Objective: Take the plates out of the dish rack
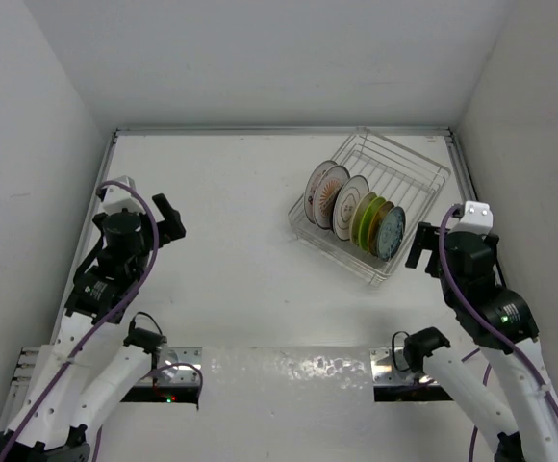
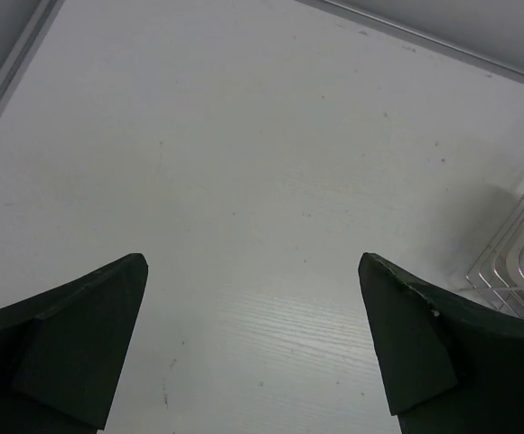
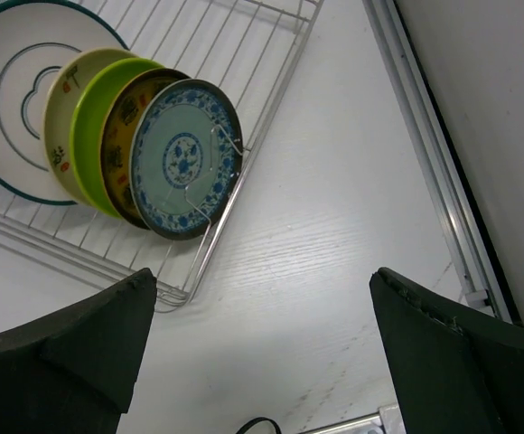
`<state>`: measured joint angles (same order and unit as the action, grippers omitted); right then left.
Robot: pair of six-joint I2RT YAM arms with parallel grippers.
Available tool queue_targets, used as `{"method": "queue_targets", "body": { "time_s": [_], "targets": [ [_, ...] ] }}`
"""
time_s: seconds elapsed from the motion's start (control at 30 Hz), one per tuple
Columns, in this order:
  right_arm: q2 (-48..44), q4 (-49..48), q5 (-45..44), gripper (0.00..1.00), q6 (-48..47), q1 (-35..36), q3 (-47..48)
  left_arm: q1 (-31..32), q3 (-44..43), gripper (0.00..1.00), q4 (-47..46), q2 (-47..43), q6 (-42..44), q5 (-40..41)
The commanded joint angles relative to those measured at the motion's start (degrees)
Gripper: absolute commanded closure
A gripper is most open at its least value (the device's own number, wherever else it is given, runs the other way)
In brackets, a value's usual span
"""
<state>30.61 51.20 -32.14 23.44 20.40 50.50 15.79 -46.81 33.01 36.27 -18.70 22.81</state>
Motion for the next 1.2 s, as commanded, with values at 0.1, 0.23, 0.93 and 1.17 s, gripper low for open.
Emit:
{"method": "queue_targets", "body": {
  "time_s": [0.1,0.23,0.93,1.17],
  "targets": [
    [2.6,-1.4,-3.9,0.01,2.6,0.3,0.7,-0.3,0.4,0.0,-1.9,-0.9,-0.3,0.2],
    [2.9,-9.6,4.3,0.01,1.7,0.3,-1.4,-0.3,0.4,0.0,-1.9,-0.7,-0.5,0.3],
    [38.7,-29.5,-6.7,0.46,16.7,0.3,0.6,-0.4,0.8,0.0,-2.6,0.6,0.0,-2.2],
    [43.5,-31.4,-7.3,0.46,17.3,0.3,-0.1,-0.4,0.9,0.0,-2.7,0.4,0.1,-2.6]
  ]
}}
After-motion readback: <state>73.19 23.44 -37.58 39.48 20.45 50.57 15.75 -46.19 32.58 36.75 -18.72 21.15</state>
